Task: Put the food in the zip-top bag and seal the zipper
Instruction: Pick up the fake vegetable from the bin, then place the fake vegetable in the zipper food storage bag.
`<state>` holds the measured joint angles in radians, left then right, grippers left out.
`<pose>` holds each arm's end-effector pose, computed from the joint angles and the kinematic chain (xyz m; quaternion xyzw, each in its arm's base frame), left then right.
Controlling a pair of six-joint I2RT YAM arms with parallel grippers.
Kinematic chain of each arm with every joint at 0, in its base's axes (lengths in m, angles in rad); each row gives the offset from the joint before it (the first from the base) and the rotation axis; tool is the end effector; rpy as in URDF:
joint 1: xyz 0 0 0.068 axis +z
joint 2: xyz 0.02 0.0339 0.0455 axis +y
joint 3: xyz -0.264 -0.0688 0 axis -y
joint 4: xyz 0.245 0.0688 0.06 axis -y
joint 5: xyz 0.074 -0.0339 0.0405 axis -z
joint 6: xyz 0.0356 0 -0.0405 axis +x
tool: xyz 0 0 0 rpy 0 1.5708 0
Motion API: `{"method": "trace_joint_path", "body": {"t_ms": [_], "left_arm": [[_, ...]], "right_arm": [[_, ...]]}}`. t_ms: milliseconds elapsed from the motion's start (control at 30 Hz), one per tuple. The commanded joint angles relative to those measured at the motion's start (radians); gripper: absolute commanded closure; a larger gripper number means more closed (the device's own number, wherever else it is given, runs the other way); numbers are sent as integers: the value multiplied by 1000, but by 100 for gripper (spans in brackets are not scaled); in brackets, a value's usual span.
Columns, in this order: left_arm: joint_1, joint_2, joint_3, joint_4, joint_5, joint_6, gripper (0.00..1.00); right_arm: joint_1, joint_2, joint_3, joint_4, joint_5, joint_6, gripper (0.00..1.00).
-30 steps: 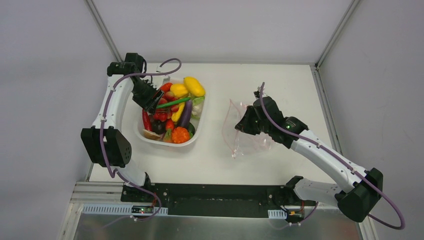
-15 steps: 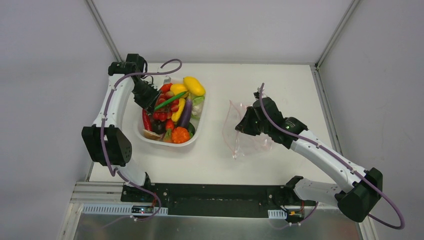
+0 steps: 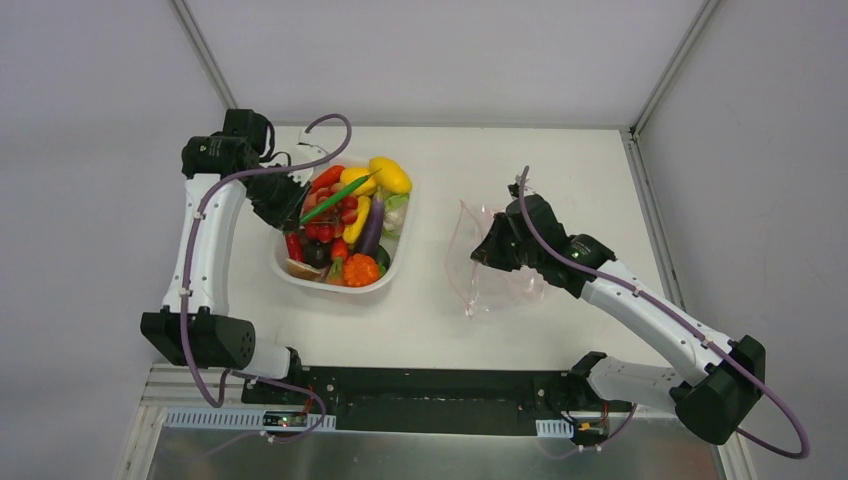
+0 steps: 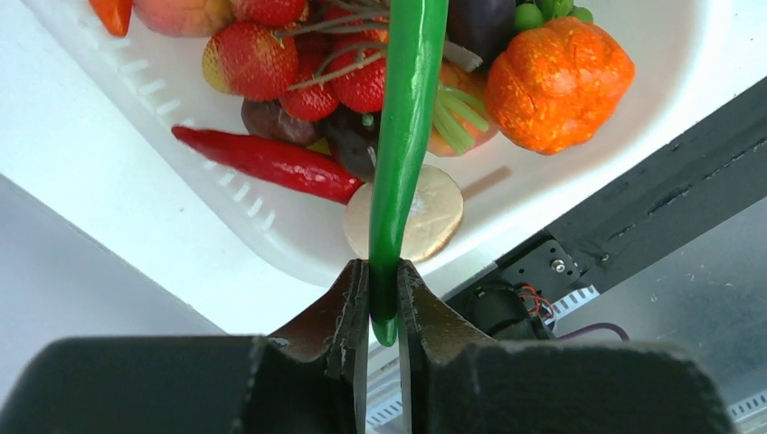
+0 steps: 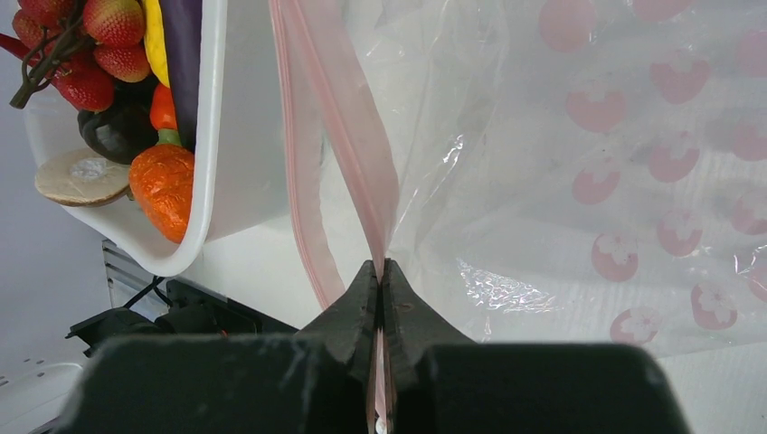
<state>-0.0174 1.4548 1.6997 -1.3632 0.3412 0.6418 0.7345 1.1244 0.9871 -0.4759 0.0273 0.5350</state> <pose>0.2594 -0.0164 0.3966 0.3469 0.8963 -0.0895 0.2612 0.1836 0.1645 0.3145 -0.0821 0.8837 0.2634 0.3781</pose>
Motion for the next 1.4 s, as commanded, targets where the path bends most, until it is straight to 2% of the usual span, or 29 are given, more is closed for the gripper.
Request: {"method": "trace_joint_path", "body": {"t_ms": [0, 133, 300, 367, 533, 667, 900, 1067, 1367], "left_arm": [[11, -88, 22, -53, -6, -49, 90], [11, -152, 4, -49, -1, -87, 90], [-7, -245, -20, 24, 259, -167, 91], [-63, -303, -63, 96, 349, -217, 92], [-323, -387, -209, 299, 373, -405, 94], [-448, -384, -298, 361, 340, -563, 98], [-578, -351, -347, 253, 154, -680, 100], [-658, -342, -392, 316, 112, -766, 100], [-754, -205, -340, 349, 24, -824, 100]], "right_arm": [[-4, -32, 4, 25, 24, 8, 98], [-4, -29, 8, 28, 28, 12, 98], [-4, -36, 10, 36, 57, 21, 99], [-4, -47, 5, 48, 79, 32, 99], [-5, -81, -9, 84, 127, 54, 100], [-5, -99, -19, 90, 158, 70, 99], [-5, -106, -30, 94, 186, 74, 99], [-5, -100, -35, 99, 189, 75, 99], [-6, -107, -42, 110, 141, 74, 99]]}}
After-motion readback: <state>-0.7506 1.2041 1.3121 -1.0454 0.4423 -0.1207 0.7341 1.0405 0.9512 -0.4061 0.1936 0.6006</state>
